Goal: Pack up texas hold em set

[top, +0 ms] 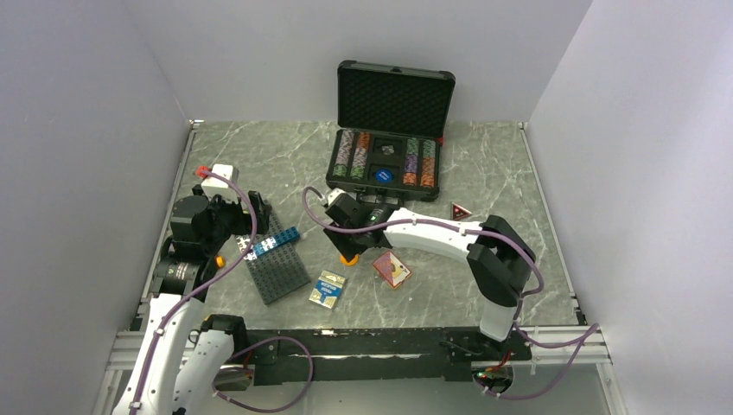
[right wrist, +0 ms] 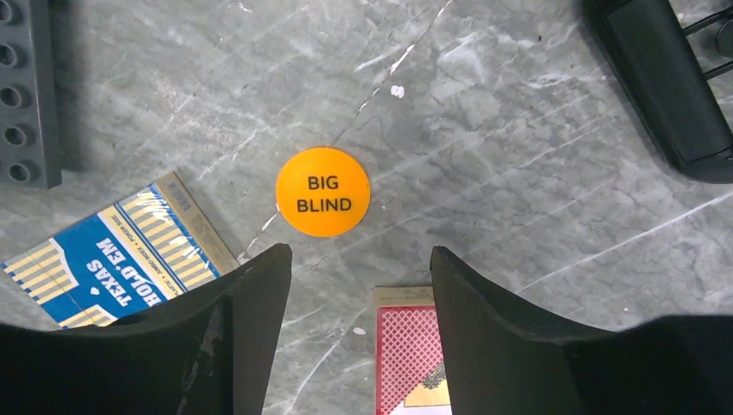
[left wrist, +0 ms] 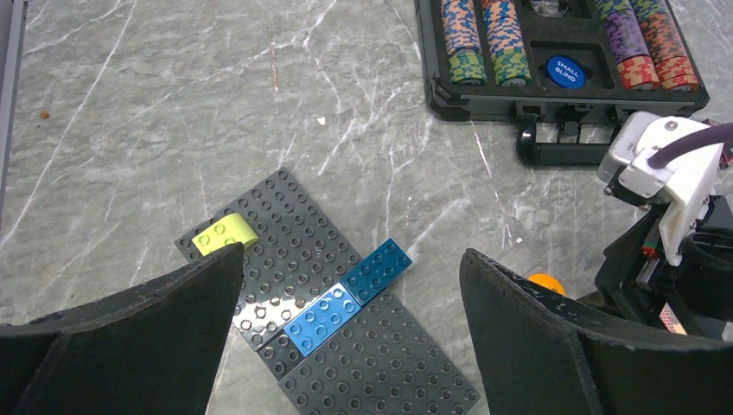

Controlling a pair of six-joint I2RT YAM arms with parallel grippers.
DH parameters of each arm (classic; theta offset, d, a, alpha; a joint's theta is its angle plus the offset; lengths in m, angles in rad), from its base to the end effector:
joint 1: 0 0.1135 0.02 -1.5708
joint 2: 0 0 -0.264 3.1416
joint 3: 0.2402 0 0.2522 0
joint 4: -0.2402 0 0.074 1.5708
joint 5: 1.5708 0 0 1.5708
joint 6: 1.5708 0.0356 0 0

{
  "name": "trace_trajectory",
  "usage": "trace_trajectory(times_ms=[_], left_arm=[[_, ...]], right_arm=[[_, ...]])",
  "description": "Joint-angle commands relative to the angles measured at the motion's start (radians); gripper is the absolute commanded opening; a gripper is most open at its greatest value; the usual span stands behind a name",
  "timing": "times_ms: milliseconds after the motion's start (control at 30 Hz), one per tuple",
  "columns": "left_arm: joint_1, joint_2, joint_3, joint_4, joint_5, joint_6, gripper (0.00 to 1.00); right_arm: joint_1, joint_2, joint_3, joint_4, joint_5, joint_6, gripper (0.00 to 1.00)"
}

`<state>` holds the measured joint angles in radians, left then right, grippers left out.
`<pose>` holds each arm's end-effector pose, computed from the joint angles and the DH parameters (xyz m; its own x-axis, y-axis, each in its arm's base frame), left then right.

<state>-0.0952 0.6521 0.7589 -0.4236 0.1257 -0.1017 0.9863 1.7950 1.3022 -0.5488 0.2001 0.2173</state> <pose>0.1501 -0.0188 0.3254 -0.3301 -0.0696 -0.9414 0.1803 0.9743 -0.1353 0.2144 0.3112 0.2139 -0.6294 -0.5683 -0.5300 -0.6414 0.7650 -0.0587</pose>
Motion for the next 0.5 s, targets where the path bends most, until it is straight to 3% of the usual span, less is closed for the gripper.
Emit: trace_trajectory(times_ms=[0,467], left_arm=[[-0.002,0.0,0.008,0.036,-0.009,-0.007,0.99],[-0.003,-0.001,0.01,0.036,-0.008,-0.006,0.99]], right_arm=[[0.008,-0.016,-0.012,0.064,0.008,0.028,0.66],[0.008,0.09,0.011,0.102,-0.066,0.039,0.7]])
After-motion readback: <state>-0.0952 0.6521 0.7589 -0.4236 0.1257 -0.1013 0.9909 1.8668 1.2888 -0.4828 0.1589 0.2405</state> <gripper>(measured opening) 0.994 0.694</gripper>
